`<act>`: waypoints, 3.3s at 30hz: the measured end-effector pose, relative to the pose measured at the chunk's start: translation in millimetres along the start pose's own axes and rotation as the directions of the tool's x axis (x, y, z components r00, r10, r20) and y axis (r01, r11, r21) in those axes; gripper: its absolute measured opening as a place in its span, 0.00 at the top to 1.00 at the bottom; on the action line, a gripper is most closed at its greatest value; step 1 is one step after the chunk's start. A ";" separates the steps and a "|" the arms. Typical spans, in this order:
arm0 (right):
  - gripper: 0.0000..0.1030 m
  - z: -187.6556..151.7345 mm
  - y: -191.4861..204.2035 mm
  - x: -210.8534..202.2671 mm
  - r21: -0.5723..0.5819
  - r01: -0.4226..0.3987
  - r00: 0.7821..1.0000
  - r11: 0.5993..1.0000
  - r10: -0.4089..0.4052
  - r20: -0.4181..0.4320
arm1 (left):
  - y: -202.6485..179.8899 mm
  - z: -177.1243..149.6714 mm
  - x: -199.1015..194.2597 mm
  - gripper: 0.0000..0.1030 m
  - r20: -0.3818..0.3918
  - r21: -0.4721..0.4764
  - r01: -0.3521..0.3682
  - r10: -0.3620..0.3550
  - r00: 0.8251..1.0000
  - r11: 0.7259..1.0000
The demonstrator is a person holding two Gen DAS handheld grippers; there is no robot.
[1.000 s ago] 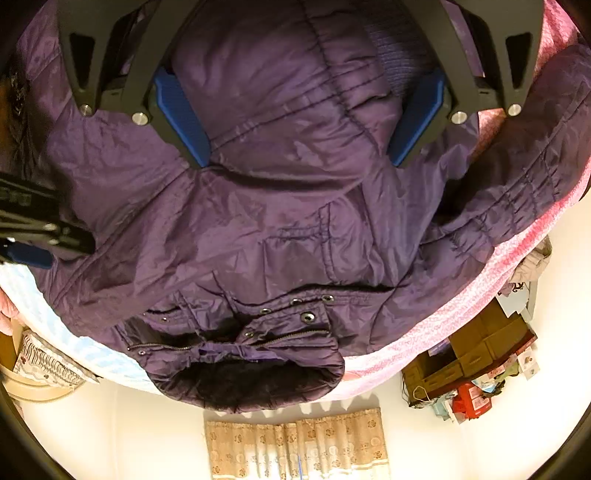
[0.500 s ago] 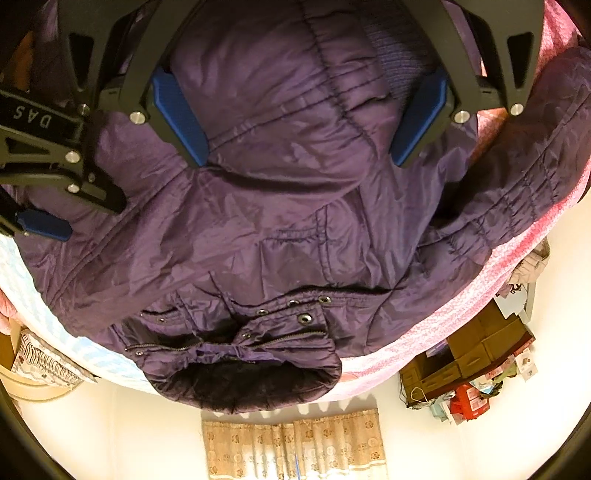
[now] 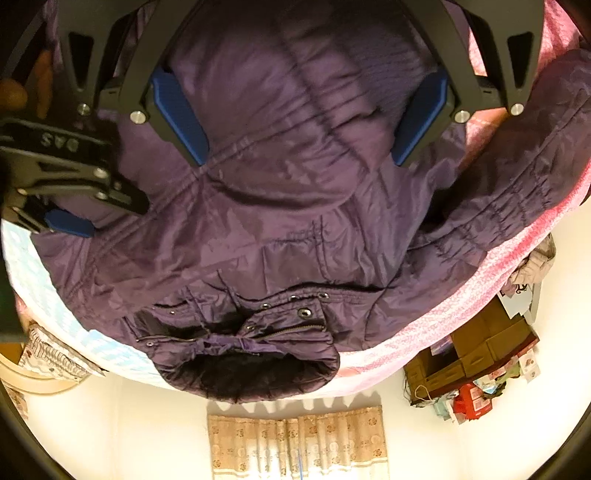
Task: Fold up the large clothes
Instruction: 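Grasp the cuff of the other jacket sleeve with the left tool and lift, then carry the held sleeve over the jacket front and open the left tool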
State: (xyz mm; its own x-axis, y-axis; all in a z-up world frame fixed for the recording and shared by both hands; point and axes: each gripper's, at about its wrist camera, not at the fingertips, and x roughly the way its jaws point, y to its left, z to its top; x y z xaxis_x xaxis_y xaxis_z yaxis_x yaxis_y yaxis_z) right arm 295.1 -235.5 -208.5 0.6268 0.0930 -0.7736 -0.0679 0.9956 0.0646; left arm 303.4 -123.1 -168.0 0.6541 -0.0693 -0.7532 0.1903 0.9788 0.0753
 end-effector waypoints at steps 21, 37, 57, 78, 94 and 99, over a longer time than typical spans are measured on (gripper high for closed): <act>0.12 -3.7 3.5 -9.4 -0.010 0.033 0.999 0.999 -0.033 0.040 | 284.5 -144.2 -184.7 0.01 0.083 -0.571 -0.039 0.104 0.991 0.820; 0.11 -4.6 2.4 -13.0 -0.002 0.030 0.998 1.000 -0.030 0.053 | 351.7 -184.3 -105.5 0.02 0.199 -0.906 0.204 -0.052 0.979 0.370; 0.10 -5.3 3.9 -13.3 -0.003 0.036 0.998 0.999 -0.036 0.055 | 366.9 -167.6 -99.4 0.73 0.236 -0.876 0.190 0.052 0.970 0.443; 0.10 -6.6 -8.6 -20.9 0.057 -0.043 0.995 0.997 0.038 0.094 | 345.0 -34.1 -199.1 0.74 0.591 -0.604 0.377 0.077 0.803 0.702; 0.10 -42.9 -97.8 -73.8 0.445 -0.331 0.880 0.832 0.102 0.464 | 101.6 56.7 -162.9 0.74 0.566 -0.051 0.431 -0.330 0.755 0.901; 0.09 -61.5 -134.3 -78.8 0.568 -0.413 0.839 0.712 0.055 0.542 | 18.4 43.0 -105.2 0.73 0.410 0.030 0.441 -0.413 0.813 0.897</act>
State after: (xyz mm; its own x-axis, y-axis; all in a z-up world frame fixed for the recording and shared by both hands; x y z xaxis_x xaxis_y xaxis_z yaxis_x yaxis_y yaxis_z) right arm 207.1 -377.3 -195.0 0.9427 0.1388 -0.3035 0.1332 0.6773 0.7236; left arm 269.6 -106.2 -59.3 0.7534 -0.5399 -0.3753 0.4813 0.8417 -0.2446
